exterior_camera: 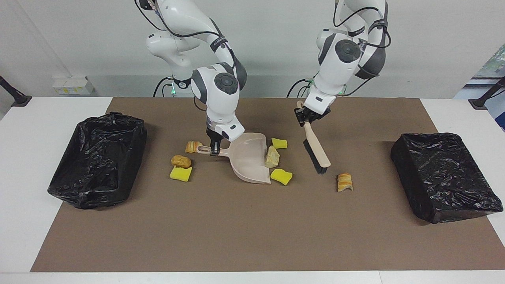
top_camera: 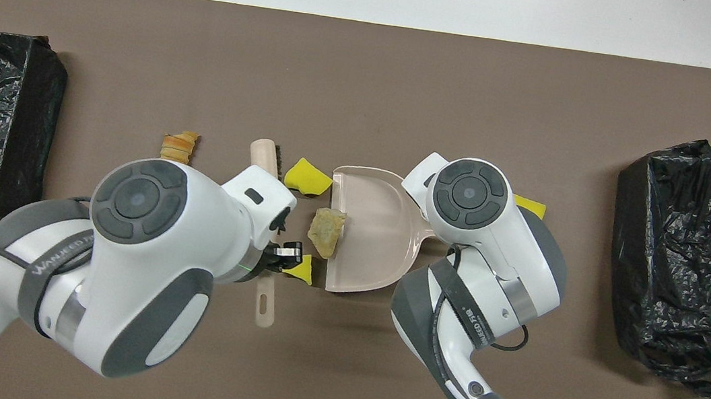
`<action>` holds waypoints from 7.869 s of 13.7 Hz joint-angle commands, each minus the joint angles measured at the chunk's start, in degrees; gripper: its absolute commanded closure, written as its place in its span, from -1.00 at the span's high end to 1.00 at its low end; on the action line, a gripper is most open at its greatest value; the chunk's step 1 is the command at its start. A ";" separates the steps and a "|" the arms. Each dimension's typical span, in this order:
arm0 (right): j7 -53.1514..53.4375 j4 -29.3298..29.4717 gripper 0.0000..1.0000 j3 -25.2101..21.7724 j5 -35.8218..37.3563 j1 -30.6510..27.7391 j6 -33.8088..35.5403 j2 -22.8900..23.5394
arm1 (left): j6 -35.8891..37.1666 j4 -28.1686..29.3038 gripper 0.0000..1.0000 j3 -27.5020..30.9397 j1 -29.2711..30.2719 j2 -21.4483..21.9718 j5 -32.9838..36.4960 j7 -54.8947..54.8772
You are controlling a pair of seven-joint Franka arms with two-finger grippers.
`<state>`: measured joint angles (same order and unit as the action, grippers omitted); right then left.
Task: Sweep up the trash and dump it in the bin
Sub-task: 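Sweep the bread and sponge pieces toward the dustpan with the left gripper, then sweep the remaining pieces into the dustpan with the left gripper's brush, then brush the pieces deeper into the dustpan with the left gripper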
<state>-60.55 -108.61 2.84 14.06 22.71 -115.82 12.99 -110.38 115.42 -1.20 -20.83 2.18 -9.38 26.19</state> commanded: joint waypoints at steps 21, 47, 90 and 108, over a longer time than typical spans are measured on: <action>0.61 -1.61 -1.00 0.50 -1.32 -0.12 -1.07 -0.69 | -13.28 5.43 -1.00 -1.26 -11.57 -10.09 4.55 -0.80; -4.40 -2.40 -1.00 0.42 -0.88 -0.83 0.07 -1.13 | -16.36 6.77 -1.00 -1.17 -21.72 -8.93 1.11 27.11; -9.50 -4.86 -1.00 0.42 2.99 -4.60 0.42 -4.38 | -8.27 2.44 -1.00 -0.91 -22.49 -9.56 -0.20 -2.73; -9.41 -5.13 -1.00 0.42 2.28 -5.05 0.42 -4.38 | 1.47 -3.01 -1.00 -0.20 -22.77 -1.57 -0.03 4.13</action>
<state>-68.97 -111.86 2.98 16.14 18.34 -115.42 10.28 -111.56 111.93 -1.20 -44.23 -2.25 -8.73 29.75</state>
